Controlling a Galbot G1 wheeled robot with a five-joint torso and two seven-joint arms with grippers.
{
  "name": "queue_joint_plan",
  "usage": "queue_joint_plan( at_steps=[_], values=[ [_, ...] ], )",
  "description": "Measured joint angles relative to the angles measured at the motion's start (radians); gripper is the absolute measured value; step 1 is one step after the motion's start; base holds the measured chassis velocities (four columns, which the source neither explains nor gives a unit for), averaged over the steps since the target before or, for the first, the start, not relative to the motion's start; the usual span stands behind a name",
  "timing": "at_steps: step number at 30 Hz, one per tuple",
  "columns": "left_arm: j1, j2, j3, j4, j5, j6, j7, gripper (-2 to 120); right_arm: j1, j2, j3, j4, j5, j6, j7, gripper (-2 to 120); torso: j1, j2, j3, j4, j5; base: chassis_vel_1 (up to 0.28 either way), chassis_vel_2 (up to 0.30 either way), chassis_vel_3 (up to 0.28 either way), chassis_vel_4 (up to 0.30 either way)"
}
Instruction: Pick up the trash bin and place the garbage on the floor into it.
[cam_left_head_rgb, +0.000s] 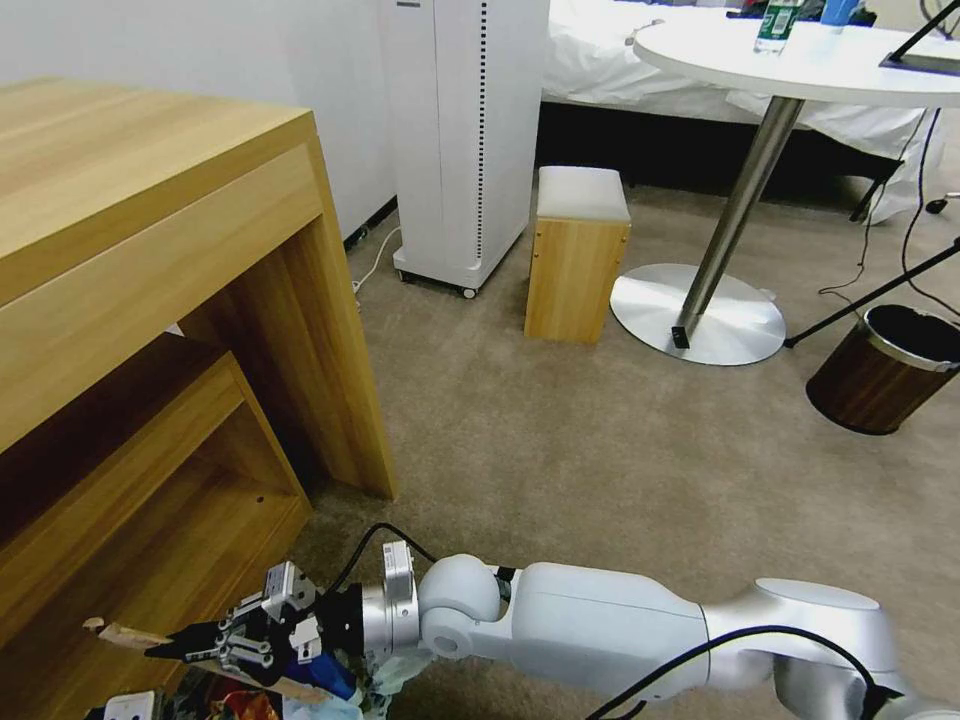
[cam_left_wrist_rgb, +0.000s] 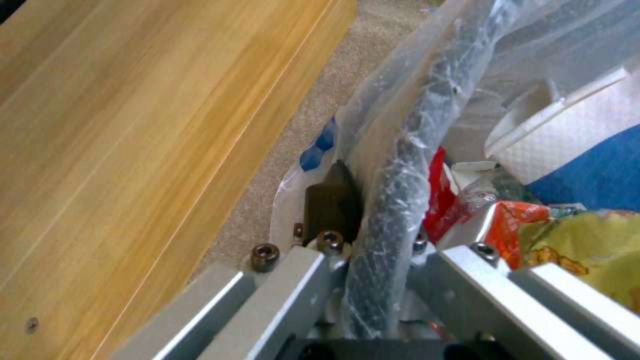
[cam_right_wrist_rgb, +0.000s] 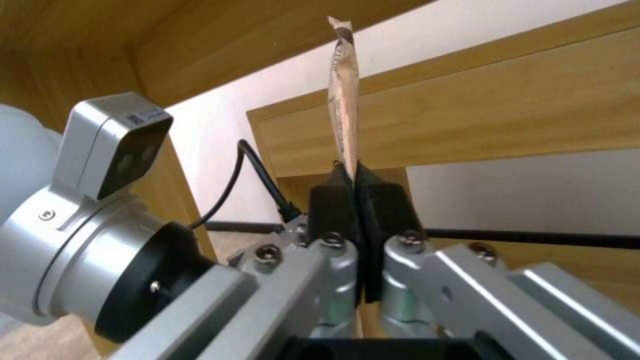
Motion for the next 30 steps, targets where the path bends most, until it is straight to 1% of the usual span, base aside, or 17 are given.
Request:
queue_joint_plan(
  at_steps=[1, 2, 4, 5, 8, 9, 12, 13, 14, 16, 17, 18, 19, 22, 23, 26, 30],
  values=[
    [0.000, 0.000, 0.000, 0.000, 0.000, 0.000, 0.000, 0, 0.000, 0.000, 0.000, 0.000, 0.000, 0.000, 0.000, 4, 0.000, 0.000, 0.000, 0.0000, 0.0000, 0.000, 0.000, 0.000, 0.000],
    [0.002, 0.001, 0.000, -0.001, 0.000, -0.001, 0.000, 0, 0.004, 0.000, -0.003, -0.002, 0.000, 0.002, -0.002, 7, 0.000, 0.000, 0.000, 0.0000, 0.0000, 0.000, 0.000, 0.000, 0.000],
    [0.002, 0.001, 0.000, -0.003, 0.001, -0.003, 0.001, 0, 0.012, -0.001, -0.008, 0.001, 0.005, 0.003, -0.001, 18, 0.000, 0.000, 0.000, 0.0000, 0.0001, 0.000, 0.000, 0.000, 0.000],
    [0.002, 0.001, 0.000, -0.003, 0.001, -0.003, 0.001, 0, 0.012, -0.001, -0.008, 0.001, 0.005, 0.003, -0.001, 18, 0.000, 0.000, 0.000, 0.0000, 0.0001, 0.000, 0.000, 0.000, 0.000],
    [0.003, 0.000, 0.000, -0.001, 0.006, -0.005, 0.000, 0, 0.029, -0.004, -0.011, 0.007, 0.010, 0.003, 0.002, 30, 0.000, 0.000, 0.000, 0.0000, 0.0001, 0.000, 0.000, 0.000, 0.000],
    [0.003, 0.000, 0.000, -0.001, 0.006, -0.005, 0.000, 0, 0.029, -0.004, -0.011, 0.007, 0.010, 0.003, 0.002, 30, 0.000, 0.000, 0.000, 0.0000, 0.0001, 0.000, 0.000, 0.000, 0.000],
    [0.003, 0.004, -0.002, 0.004, 0.007, -0.008, 0.001, 0, 0.049, -0.005, -0.005, 0.006, 0.015, 0.003, 0.012, 46, 0.000, 0.000, 0.000, 0.0000, 0.0001, 0.000, 0.000, 0.000, 0.000],
    [0.003, 0.005, -0.003, 0.005, 0.008, -0.009, 0.001, 0, 0.053, -0.005, -0.003, 0.006, 0.015, 0.003, 0.014, 50, 0.000, 0.000, 0.000, 0.0001, 0.0000, 0.000, 0.000, 0.000, 0.000],
    [0.003, 0.005, -0.003, 0.005, 0.008, -0.009, 0.001, 0, 0.053, -0.005, -0.003, 0.006, 0.015, 0.003, 0.014, 50, 0.000, 0.000, 0.000, 0.0001, 0.0000, 0.000, 0.000, 0.000, 0.000],
    [0.005, 0.006, -0.004, 0.005, 0.009, -0.010, 0.001, 0, 0.058, -0.007, 0.001, 0.007, 0.015, 0.003, 0.025, 59, 0.000, 0.000, 0.000, 0.0000, 0.0001, 0.000, 0.000, 0.000, 0.000],
    [0.005, 0.006, -0.005, 0.005, 0.010, -0.010, 0.001, 0, 0.060, -0.008, 0.002, 0.008, 0.014, 0.003, 0.031, 65, 0.000, 0.000, 0.000, 0.0000, 0.0000, 0.000, 0.000, 0.000, 0.000],
    [0.005, 0.006, -0.005, 0.005, 0.010, -0.010, 0.001, 0, 0.060, -0.008, 0.002, 0.008, 0.014, 0.003, 0.031, 65, 0.000, 0.000, 0.000, 0.0000, 0.0000, 0.000, 0.000, 0.000, 0.000],
    [0.006, 0.007, -0.006, 0.004, 0.012, -0.010, 0.001, 0, 0.061, -0.009, 0.003, 0.008, 0.014, 0.003, 0.035, 68, 0.000, 0.000, 0.000, 0.0000, 0.0000, 0.000, 0.000, 0.000, 0.000],
    [0.011, 0.004, -0.007, 0.005, 0.025, -0.013, 0.002, 0, 0.063, -0.010, 0.005, 0.008, 0.010, 0.004, 0.050, 84, 0.000, 0.000, 0.000, 0.0001, 0.0001, 0.000, 0.000, 0.000, 0.000],
    [0.011, 0.004, -0.007, 0.005, 0.025, -0.013, 0.002, 0, 0.063, -0.010, 0.005, 0.008, 0.010, 0.004, 0.050, 84, 0.000, 0.000, 0.000, 0.0001, 0.0001, 0.000, 0.000, 0.000, 0.000],
    [0.009, 0.003, -0.006, 0.008, 0.031, -0.016, 0.002, 0, 0.062, -0.008, 0.012, 0.010, 0.008, 0.004, 0.061, 97, 0.000, 0.000, 0.000, 0.0000, 0.0001, 0.000, 0.000, 0.000, 0.000],
    [0.009, 0.000, -0.004, 0.009, 0.036, -0.017, 0.003, 0, 0.062, -0.009, 0.017, 0.014, 0.008, 0.005, 0.063, 100, 0.000, 0.000, 0.000, 0.0001, 0.0001, 0.000, 0.000, 0.000, 0.000]
  ],
)
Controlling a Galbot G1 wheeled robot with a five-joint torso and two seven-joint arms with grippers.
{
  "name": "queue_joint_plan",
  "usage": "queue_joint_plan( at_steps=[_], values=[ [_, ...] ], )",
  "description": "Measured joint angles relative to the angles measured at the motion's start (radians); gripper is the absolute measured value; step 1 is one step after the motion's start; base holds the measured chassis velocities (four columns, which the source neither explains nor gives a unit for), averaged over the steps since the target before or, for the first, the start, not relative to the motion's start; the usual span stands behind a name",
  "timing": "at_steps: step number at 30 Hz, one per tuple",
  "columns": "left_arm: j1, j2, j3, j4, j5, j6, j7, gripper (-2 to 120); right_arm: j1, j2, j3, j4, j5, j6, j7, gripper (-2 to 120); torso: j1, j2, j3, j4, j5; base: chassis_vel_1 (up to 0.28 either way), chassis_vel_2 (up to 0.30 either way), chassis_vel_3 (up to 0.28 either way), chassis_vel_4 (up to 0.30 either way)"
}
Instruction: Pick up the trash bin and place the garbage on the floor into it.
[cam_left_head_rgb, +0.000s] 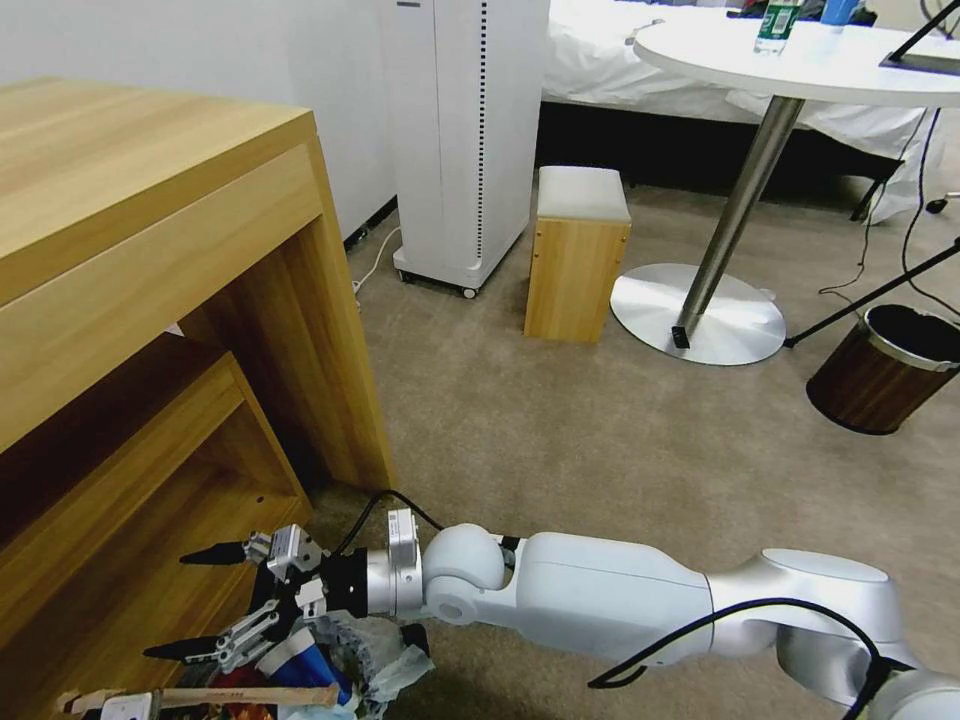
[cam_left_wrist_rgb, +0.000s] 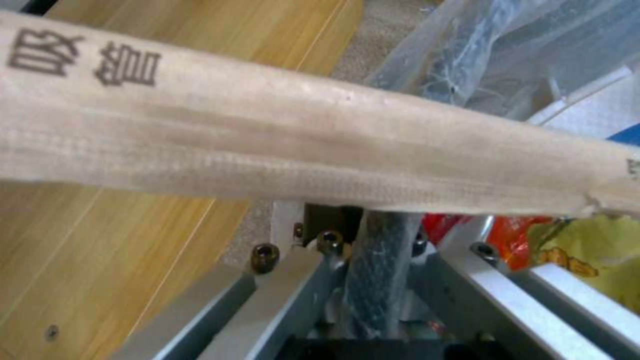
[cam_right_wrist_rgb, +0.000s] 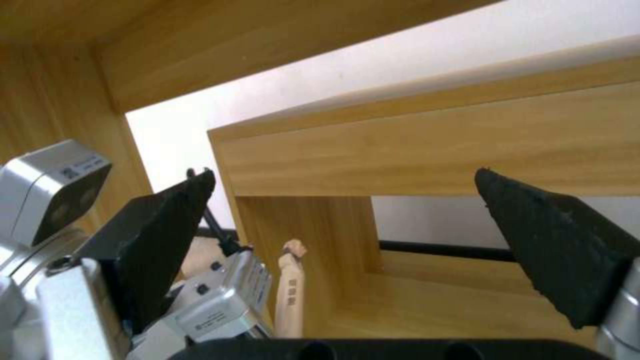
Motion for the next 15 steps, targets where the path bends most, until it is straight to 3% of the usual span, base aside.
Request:
queue_joint_plan(
  at_steps=[15],
  values=[
    [0.010, 0.012, -0.007, 0.004, 0.000, 0.005, 0.020, 0, 0.016, -0.032, 0.093, 0.019, 0.013, 0.004, 0.002, 100, 0.000, 0.000, 0.000, 0.0000, 0.0001, 0.000, 0.000, 0.000, 0.000]
  ],
)
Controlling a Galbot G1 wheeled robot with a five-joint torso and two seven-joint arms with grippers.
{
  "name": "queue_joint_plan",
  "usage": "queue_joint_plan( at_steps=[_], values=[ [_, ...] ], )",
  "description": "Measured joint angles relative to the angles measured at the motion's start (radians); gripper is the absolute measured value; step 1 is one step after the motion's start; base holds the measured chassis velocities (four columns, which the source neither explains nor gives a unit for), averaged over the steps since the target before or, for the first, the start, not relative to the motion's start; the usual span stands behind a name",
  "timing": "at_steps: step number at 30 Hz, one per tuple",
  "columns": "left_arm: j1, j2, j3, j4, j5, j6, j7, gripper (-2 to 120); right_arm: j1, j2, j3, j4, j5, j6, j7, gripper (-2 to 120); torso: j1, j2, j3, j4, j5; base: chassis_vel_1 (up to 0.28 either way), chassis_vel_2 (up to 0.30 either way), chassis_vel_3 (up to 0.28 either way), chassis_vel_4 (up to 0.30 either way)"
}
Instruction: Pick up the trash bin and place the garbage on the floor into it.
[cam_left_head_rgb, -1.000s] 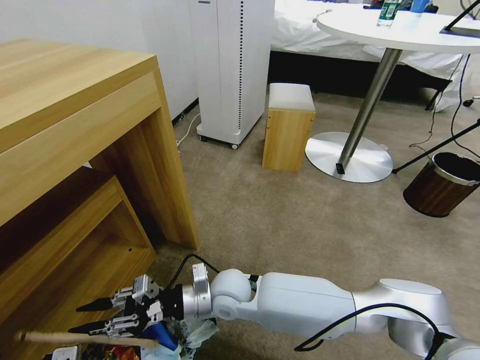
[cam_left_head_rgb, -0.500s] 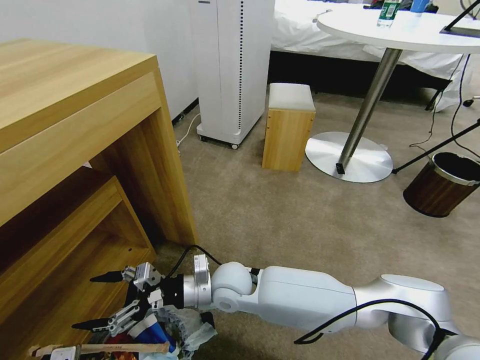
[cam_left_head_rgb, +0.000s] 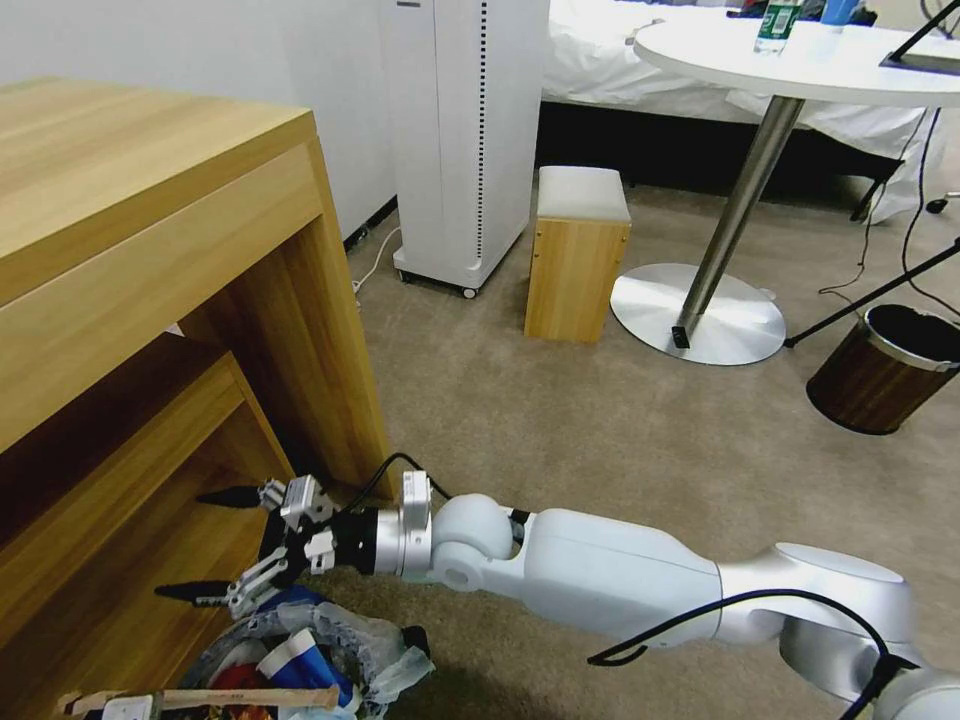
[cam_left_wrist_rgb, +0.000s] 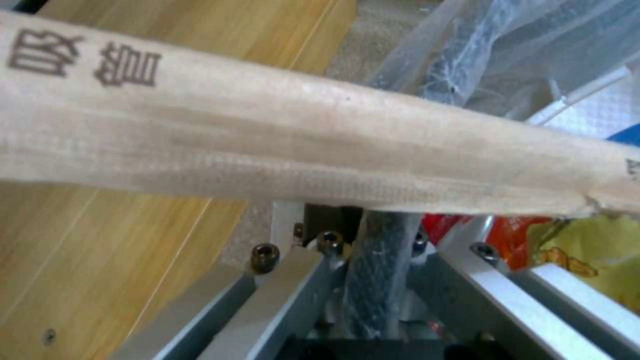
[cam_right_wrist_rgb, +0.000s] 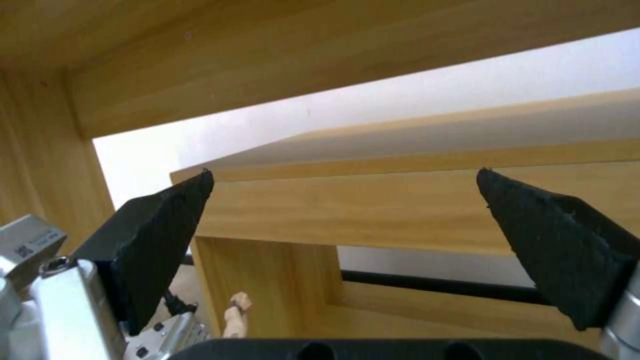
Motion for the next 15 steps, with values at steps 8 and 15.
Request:
queue_joint_plan(
  at_steps=[8, 15],
  values=[
    [-0.019, 0.019, 0.007, 0.007, -0.040, 0.005, -0.008, 0, -0.022, -0.091, 0.057, 0.059, -0.006, 0.001, -0.011, 100, 0.000, 0.000, 0.000, 0.0002, 0.0000, 0.000, 0.000, 0.000, 0.000],
    [-0.031, 0.060, -0.008, -0.006, -0.107, 0.006, -0.030, 0, -0.072, -0.288, 0.179, 0.162, -0.021, 0.008, -0.054, 100, 0.000, 0.000, 0.000, -0.0004, 0.0004, 0.000, 0.000, 0.000, 0.000]
  ],
)
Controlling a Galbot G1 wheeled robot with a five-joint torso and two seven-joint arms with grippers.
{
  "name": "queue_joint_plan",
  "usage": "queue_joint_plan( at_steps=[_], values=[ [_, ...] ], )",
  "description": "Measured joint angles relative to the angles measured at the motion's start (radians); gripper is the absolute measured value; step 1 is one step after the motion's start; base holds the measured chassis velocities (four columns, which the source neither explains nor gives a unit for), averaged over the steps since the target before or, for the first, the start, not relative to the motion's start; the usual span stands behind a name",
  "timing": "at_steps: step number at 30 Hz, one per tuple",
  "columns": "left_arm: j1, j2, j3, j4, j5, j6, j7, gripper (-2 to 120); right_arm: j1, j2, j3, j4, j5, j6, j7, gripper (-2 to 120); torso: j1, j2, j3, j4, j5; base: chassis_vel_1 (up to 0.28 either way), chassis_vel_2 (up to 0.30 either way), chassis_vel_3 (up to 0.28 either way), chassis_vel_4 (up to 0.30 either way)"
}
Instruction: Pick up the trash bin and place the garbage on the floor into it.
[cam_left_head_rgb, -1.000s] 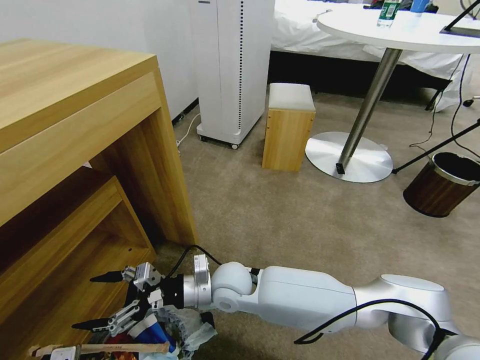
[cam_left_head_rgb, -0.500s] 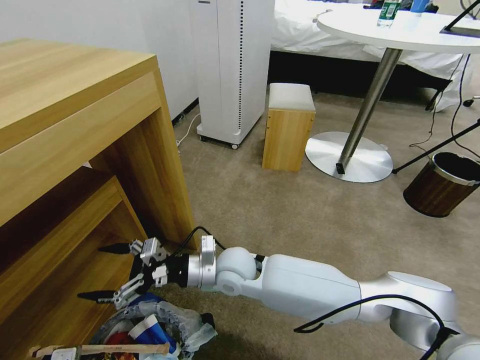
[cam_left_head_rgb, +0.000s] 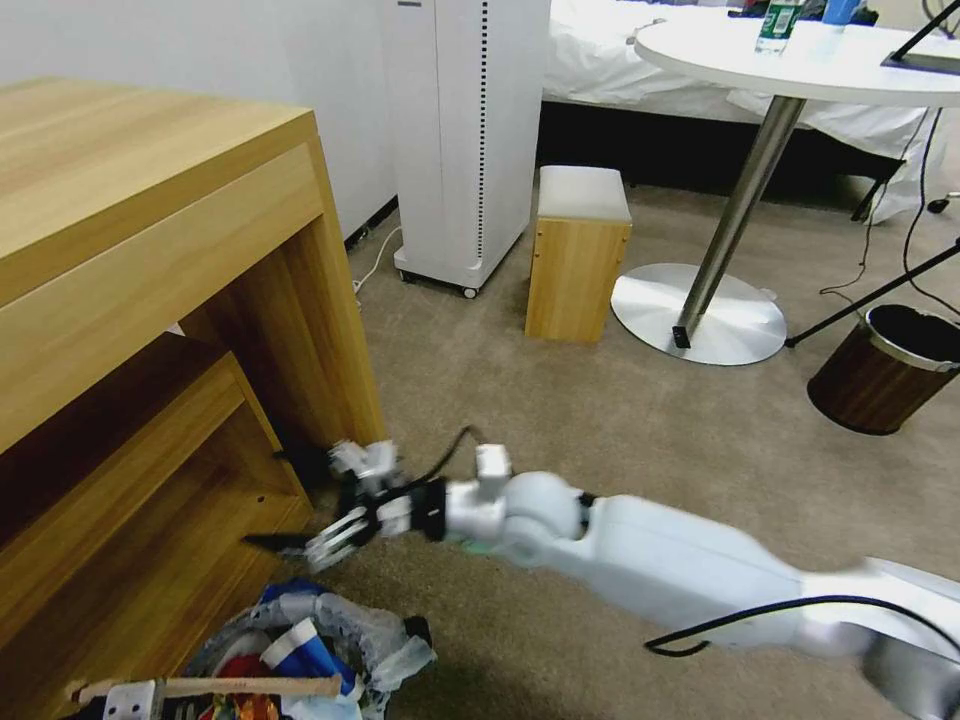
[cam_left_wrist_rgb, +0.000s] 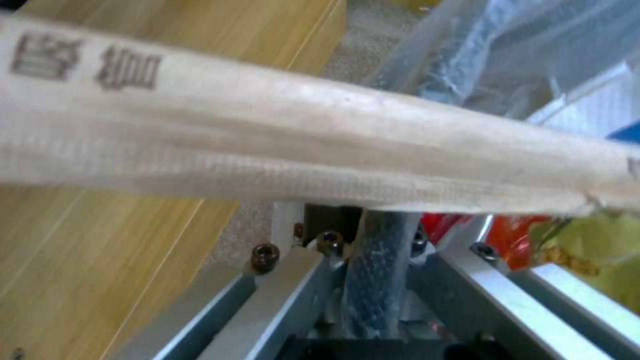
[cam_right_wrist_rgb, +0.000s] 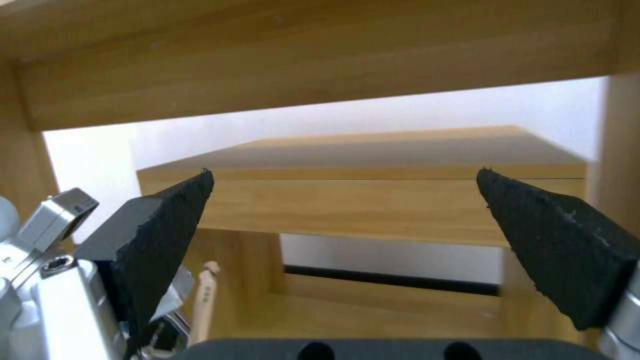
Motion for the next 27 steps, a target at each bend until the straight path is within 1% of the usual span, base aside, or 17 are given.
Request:
queue_joint_plan(
  at_steps=[1, 3, 4, 7, 8, 11, 13, 16, 17, 20, 21, 25, 27],
  values=[
    [0.000, 0.000, 0.000, 0.000, 0.000, 0.000, 0.000, 0, 0.000, 0.000, 0.000, 0.000, 0.000, 0.000, 0.000, 100, 0.000, 0.000, 0.000, 0.0000, 0.0000, 0.000, 0.000, 0.000, 0.000],
    [-0.013, -0.005, 0.027, 0.008, 0.015, 0.000, 0.000, 0, -0.028, -0.059, 0.035, 0.031, 0.000, 0.012, -0.002, 100, 0.000, 0.000, 0.000, 0.0004, -0.0003, 0.000, 0.000, 0.000, 0.000],
    [-0.013, -0.005, 0.027, 0.008, 0.015, 0.000, 0.000, 0, -0.028, -0.059, 0.035, 0.031, 0.000, 0.012, -0.002, 100, 0.000, 0.000, 0.000, 0.0004, -0.0003, 0.000, 0.000, 0.000, 0.000],
    [-0.025, 0.002, 0.049, 0.014, 0.022, 0.000, -0.001, 0, -0.086, -0.116, 0.084, 0.074, -0.006, 0.019, 0.010, 100, 0.000, 0.000, 0.000, 0.0005, -0.0002, 0.000, 0.000, 0.000, 0.000],
    [-0.025, 0.002, 0.049, 0.014, 0.022, 0.000, -0.001, 0, -0.086, -0.116, 0.084, 0.074, -0.006, 0.019, 0.010, 100, 0.000, 0.000, 0.000, 0.0005, -0.0002, 0.000, 0.000, 0.000, 0.000],
    [-0.041, 0.029, 0.056, 0.013, 0.003, 0.000, -0.011, 0, -0.150, -0.158, 0.151, 0.107, -0.017, 0.018, 0.018, 100, 0.000, 0.000, 0.000, 0.0003, -0.0003, 0.000, 0.000, 0.000, 0.000],
    [-0.045, 0.035, 0.057, 0.013, -0.004, 0.000, -0.014, 0, -0.162, -0.166, 0.163, 0.112, -0.019, 0.019, 0.020, 100, 0.000, 0.000, 0.000, 0.0003, -0.0004, 0.000, 0.000, 0.000, 0.000],
    [-0.061, 0.069, 0.060, 0.014, -0.037, 0.000, -0.026, 0, -0.198, -0.193, 0.203, 0.120, -0.029, 0.018, 0.024, 100, 0.000, 0.000, 0.000, 0.0002, -0.0003, 0.000, 0.000, 0.000, 0.000],
    [-0.061, 0.069, 0.060, 0.014, -0.037, 0.000, -0.026, 0, -0.198, -0.193, 0.203, 0.120, -0.029, 0.018, 0.024, 100, 0.000, 0.000, 0.000, 0.0002, -0.0003, 0.000, 0.000, 0.000, 0.000],
    [-0.071, 0.104, 0.058, 0.018, -0.067, 0.001, -0.035, 0, -0.202, -0.204, 0.217, 0.118, -0.030, 0.018, 0.025, 100, 0.000, 0.000, 0.000, 0.0003, -0.0004, 0.000, 0.000, 0.000, 0.000],
    [-0.071, 0.104, 0.058, 0.018, -0.067, 0.001, -0.035, 0, -0.202, -0.204, 0.217, 0.118, -0.030, 0.018, 0.025, 100, 0.000, 0.000, 0.000, 0.0003, -0.0004, 0.000, 0.000, 0.000, 0.000],
    [-0.095, 0.157, 0.060, 0.021, -0.116, 0.009, -0.051, 0, -0.191, -0.216, 0.228, 0.113, -0.029, 0.019, 0.024, 100, 0.000, 0.000, 0.000, 0.0004, -0.0004, 0.000, 0.000, 0.000, 0.000],
    [-0.101, 0.168, 0.063, 0.021, -0.126, 0.010, -0.056, 0, -0.190, -0.220, 0.232, 0.112, -0.029, 0.019, 0.024, 100, 0.000, 0.000, 0.000, 0.0004, -0.0004, 0.000, 0.000, 0.000, 0.000]
  ],
)
